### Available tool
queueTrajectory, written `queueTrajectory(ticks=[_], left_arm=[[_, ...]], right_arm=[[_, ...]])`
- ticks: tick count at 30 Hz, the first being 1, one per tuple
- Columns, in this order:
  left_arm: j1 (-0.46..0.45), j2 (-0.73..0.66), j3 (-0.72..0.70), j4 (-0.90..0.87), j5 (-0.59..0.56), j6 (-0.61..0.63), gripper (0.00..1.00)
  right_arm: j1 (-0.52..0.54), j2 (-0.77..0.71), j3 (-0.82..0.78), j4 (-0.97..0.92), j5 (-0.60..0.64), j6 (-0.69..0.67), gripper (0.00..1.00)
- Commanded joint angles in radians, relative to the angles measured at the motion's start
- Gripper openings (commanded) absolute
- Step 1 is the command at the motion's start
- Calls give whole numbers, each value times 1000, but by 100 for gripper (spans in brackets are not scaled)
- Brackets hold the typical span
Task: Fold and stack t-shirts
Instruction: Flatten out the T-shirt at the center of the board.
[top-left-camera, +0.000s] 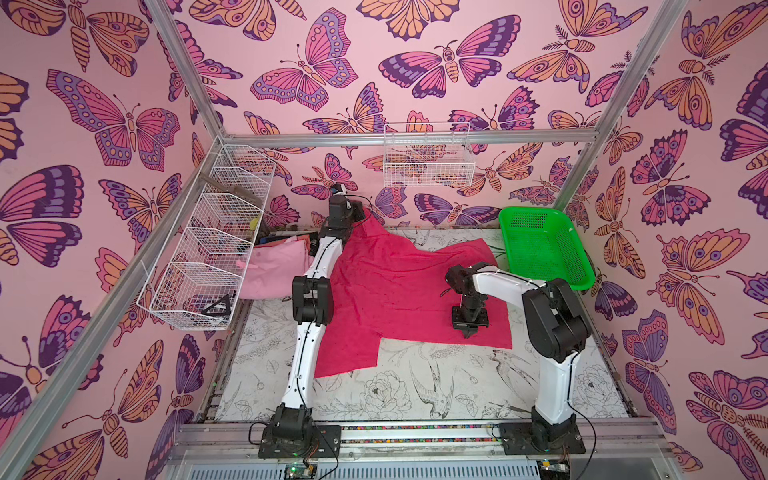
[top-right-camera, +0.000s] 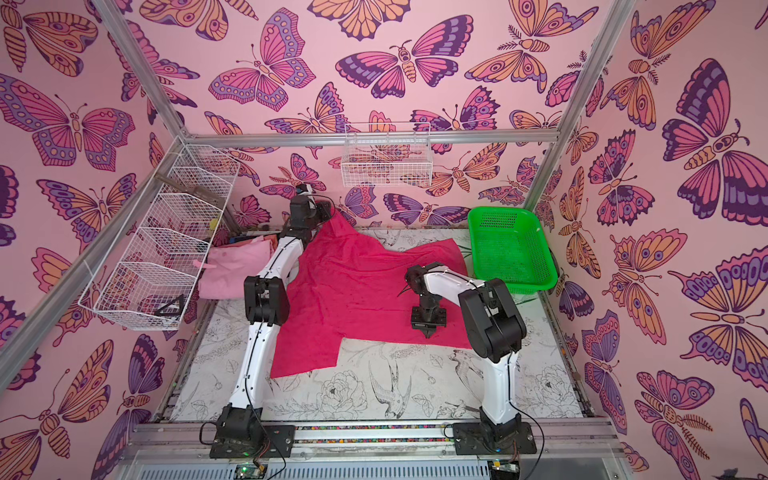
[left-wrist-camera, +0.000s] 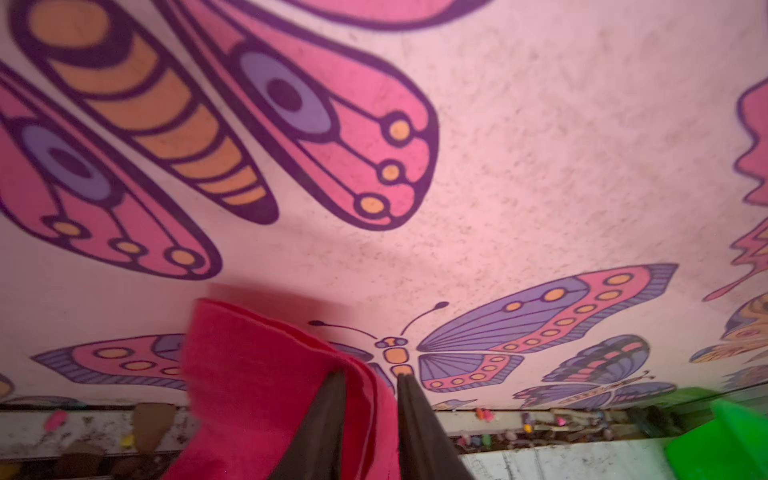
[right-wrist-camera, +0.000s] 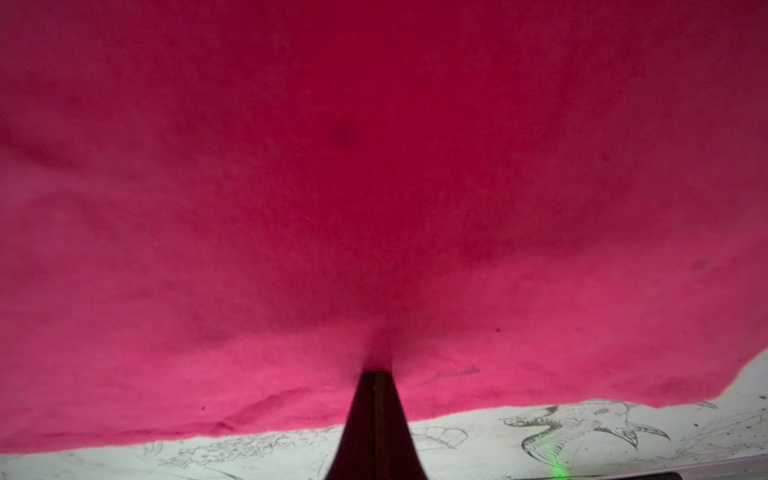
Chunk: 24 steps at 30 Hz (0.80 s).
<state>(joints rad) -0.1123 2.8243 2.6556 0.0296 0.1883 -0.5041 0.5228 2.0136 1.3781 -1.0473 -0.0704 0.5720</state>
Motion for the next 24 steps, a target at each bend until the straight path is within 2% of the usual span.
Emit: queueTrajectory(ticks=[1,2,3,6,9,12,19,24], left_arm=[[13,27,20,53,12,-29,61],[14,29,20,55,14,-31,68],[15,30,20,59,18,-34,70],[18,28,18,57,40,-50,71],[17,-19,-16,13,93,-53,65],[6,-169,-230,9,119,-40,58],[-72,-705,-946,22,18,21,60],[-119,-977,-1274,-82,-83,32,63]], right_arm=[[7,60,-9,73,-63,2,0],[8,60,-8,74,-65,2,0],[7,60,-7,75,-66,2,0],[8,63,-5,77,-68,2,0],[12,66,-5,84,-74,1,0],[16,61,-1,94,-75,0,0],[24,-29,-18,119,-16,34,0],[25,-103,-31,110,100,67,0]])
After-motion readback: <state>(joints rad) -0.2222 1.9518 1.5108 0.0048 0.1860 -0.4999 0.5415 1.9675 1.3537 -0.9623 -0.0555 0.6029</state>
